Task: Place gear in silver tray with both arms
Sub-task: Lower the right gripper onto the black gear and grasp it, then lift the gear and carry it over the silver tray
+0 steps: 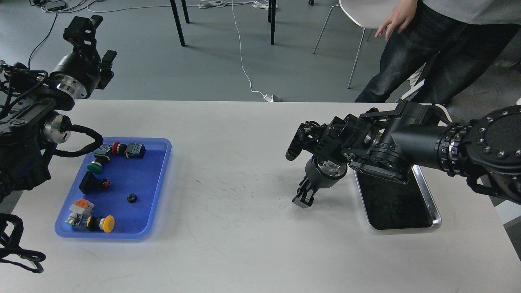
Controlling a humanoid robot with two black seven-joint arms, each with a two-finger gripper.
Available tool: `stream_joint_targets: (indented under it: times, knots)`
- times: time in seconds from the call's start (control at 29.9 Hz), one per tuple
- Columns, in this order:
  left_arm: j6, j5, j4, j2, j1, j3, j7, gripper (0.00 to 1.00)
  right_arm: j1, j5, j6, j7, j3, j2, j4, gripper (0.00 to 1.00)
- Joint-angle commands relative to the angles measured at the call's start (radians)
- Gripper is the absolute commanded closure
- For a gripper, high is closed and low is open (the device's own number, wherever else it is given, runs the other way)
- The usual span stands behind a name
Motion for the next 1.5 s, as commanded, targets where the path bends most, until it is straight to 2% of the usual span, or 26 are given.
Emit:
stream_joint_targets:
  times: [0.0,0.1,0.17,0.23,0.37,0.43,0.8,1.04,1.3,1.47]
  knots:
    - [0.000,0.000,0.000,-0.002,0.000,0.000,0.000,0.02,0.005,-0.001,0.000,0.000,-0.004,0.000,0.002,0.64]
    - [0.000,0.000,0.002,0.000,0.000,0.000,0.000,0.02,0.010,-0.001,0.000,0.000,-0.025,0.000,0.002,0.74]
    - [0.002,0.000,0.000,-0.002,0.000,0.000,0.000,0.02,0.011,0.002,0.000,0.000,-0.028,0.000,0.002,0.77]
    - [0.002,0.000,0.000,0.000,0.000,0.000,0.000,0.02,0.014,0.002,0.000,0.000,-0.030,0.000,0.008,0.87]
    - [0.002,0.000,0.000,0.000,0.005,0.000,0.000,0.02,0.020,0.004,0.000,0.000,-0.033,0.000,0.008,0.90]
    - [0.002,0.000,0.000,0.000,0.009,0.000,0.000,0.02,0.033,0.004,0.000,0.000,-0.033,0.000,0.011,0.99]
    - [0.002,0.005,0.002,-0.005,0.026,0.005,0.000,0.02,0.082,0.016,0.000,0.000,-0.021,-0.030,0.011,0.99]
    - [0.000,0.005,0.002,-0.005,0.048,0.006,0.000,0.02,0.129,0.016,0.000,0.000,0.013,-0.202,0.069,0.99]
    - [0.004,0.006,0.005,-0.008,0.075,0.008,0.000,0.02,0.178,0.015,0.000,0.000,0.022,-0.426,0.201,0.99]
    - [0.004,0.006,0.005,-0.012,0.074,0.009,0.000,0.02,0.169,0.009,0.000,0.000,0.004,-0.515,0.236,0.99]
